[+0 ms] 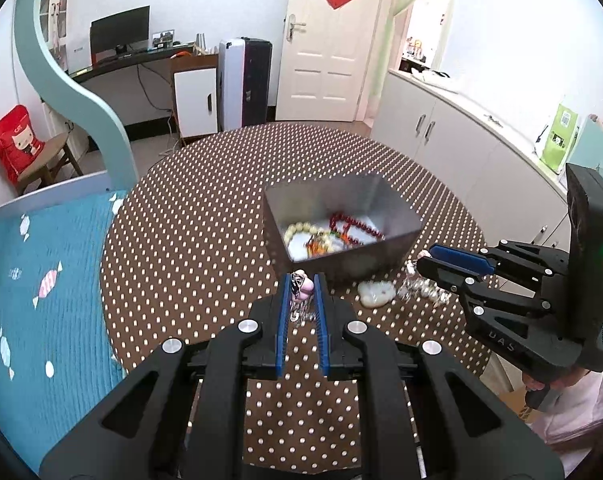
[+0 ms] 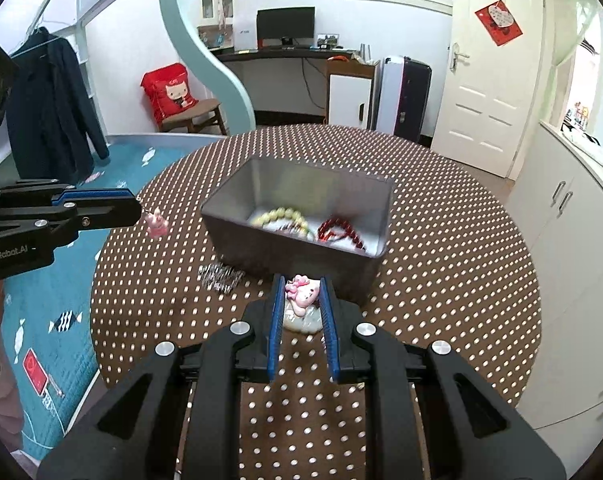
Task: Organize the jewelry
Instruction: 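Carry the pink charm into the grey box and open the left tool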
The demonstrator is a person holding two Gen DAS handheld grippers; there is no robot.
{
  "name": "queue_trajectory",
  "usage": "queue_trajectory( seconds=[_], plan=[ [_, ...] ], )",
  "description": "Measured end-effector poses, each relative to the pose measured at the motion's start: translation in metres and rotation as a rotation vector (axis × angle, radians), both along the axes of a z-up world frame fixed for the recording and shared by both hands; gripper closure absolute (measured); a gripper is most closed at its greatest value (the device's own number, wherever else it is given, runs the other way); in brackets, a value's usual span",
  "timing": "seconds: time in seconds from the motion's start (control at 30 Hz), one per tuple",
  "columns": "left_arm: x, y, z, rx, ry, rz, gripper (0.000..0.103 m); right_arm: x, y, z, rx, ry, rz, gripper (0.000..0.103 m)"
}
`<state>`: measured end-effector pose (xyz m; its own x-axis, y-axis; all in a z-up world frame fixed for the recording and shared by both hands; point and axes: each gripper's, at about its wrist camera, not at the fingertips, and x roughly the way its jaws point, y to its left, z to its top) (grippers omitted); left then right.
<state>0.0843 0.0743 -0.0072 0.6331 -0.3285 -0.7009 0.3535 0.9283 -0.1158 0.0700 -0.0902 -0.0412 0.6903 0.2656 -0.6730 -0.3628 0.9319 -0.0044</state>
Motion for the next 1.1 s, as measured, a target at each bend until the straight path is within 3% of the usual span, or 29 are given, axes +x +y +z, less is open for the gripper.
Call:
queue_trajectory(
  seconds=[0.4,0.8,0.83,0.93,1.0,1.1],
  plan=[
    [0.036,-0.015,0.022,-0.033,-0.002,-0.018,0.091,0.032,-0.006,0.017,0.022,-0.007,-0.021,0.087],
    [0.078,-0.044,0.005,-0.036,0.062,-0.049,0.090,0.063,-0.008,0.007,0.043,0.038,0.024,0.086],
    [0.080,-0.046,0.002,-0.030,0.069,-0.043,0.090,0.065,-0.008,0.007,0.044,0.039,0.020,0.085],
    [0.085,-0.045,-0.007,-0.013,0.090,-0.018,0.088,0.068,-0.012,0.003,0.055,0.053,0.014,0.069],
    [0.087,-0.046,-0.014,-0.007,0.110,-0.014,0.077,0.069,-0.014,0.002,0.050,0.057,0.009,0.068],
    [0.087,-0.045,-0.022,-0.004,0.127,-0.005,0.076,0.069,-0.016,0.000,0.050,0.065,0.000,0.068]
  ],
)
